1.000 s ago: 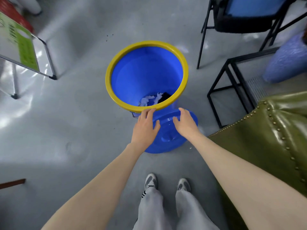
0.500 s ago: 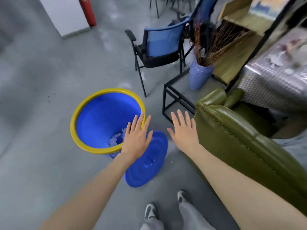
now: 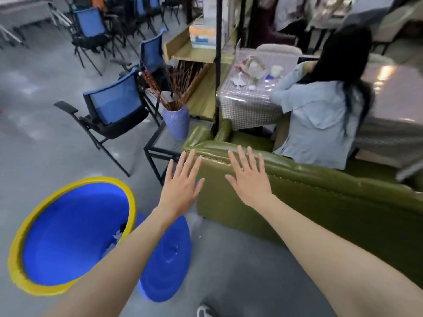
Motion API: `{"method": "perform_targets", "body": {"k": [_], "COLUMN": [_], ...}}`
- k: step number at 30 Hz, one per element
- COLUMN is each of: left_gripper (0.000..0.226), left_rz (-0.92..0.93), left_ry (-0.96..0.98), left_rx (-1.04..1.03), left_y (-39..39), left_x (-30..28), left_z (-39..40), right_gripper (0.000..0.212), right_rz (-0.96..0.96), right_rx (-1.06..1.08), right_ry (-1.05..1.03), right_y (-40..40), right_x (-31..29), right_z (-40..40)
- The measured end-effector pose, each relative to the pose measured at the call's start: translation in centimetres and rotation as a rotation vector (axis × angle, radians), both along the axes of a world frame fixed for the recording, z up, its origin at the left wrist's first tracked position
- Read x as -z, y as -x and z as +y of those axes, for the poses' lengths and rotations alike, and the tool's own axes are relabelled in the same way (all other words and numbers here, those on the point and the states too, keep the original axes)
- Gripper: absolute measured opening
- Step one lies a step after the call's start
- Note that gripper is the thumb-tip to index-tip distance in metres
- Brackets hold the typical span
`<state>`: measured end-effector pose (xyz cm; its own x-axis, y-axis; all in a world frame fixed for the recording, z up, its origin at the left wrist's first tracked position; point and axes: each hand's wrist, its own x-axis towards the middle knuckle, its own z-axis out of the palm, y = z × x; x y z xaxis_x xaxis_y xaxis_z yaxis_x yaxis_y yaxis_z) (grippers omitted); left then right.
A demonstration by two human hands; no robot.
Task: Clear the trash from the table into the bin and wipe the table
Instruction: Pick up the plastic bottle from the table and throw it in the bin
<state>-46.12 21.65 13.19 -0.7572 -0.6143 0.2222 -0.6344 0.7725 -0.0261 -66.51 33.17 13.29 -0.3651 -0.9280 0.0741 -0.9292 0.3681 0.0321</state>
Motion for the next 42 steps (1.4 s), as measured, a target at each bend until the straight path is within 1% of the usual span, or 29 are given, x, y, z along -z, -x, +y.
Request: {"method": "perform_targets", "body": {"k": [6, 11, 20, 24, 28, 33, 37, 42], "left_gripper": [0.065, 0.066, 0.066, 0.066, 0.066, 0.066, 0.066, 0.068], "left_rz": [0.02, -0.002, -0.038, -0.05, -0.059, -0.039, -0.015, -0.036], "left_ry": [0.039, 0.052, 0.066, 0.048, 0.083, 0.078, 0.062, 0.057], "left_rx": [0.238, 0.4, 0.717, 0.849, 1.003, 1.17, 1.305, 1.491], "left_y": [7.7, 12.6, 20.6, 24.0, 27.8, 33.9, 38.8, 46.1], "left_x": [-0.6, -0.8, -1.0, -1.2, -1.5, -2.1, -2.1, -2.1], "left_z": [7.6, 16.5, 33.4, 41.8, 48.9, 57.9, 64.8, 74.7], "right_gripper": [0.072, 0.07, 0.073, 0.074, 0.074, 0.074, 0.072, 0.074], "right_rz": [0.022, -0.001, -0.019, -0.068, -0.06, -0.087, -0.087, -0.063], "right_rx": [0.202, 0.379, 0.776, 0.939, 1.078, 1.285, 1.422, 1.62], "right_ry": [0.034, 0.05, 0.042, 0.057, 0.067, 0.116, 0.118, 0.143], "right_y": [4.4, 6.8, 8.7, 8.3, 8.4, 9.9, 11.9, 15.4], "right_x": [-0.6, -0.3, 0.7, 1.0, 0.4, 0.1, -0.2, -0.3], "right_z": [10.8, 22.0, 43.4, 52.1, 59.2, 68.5, 74.8, 82.5]}}
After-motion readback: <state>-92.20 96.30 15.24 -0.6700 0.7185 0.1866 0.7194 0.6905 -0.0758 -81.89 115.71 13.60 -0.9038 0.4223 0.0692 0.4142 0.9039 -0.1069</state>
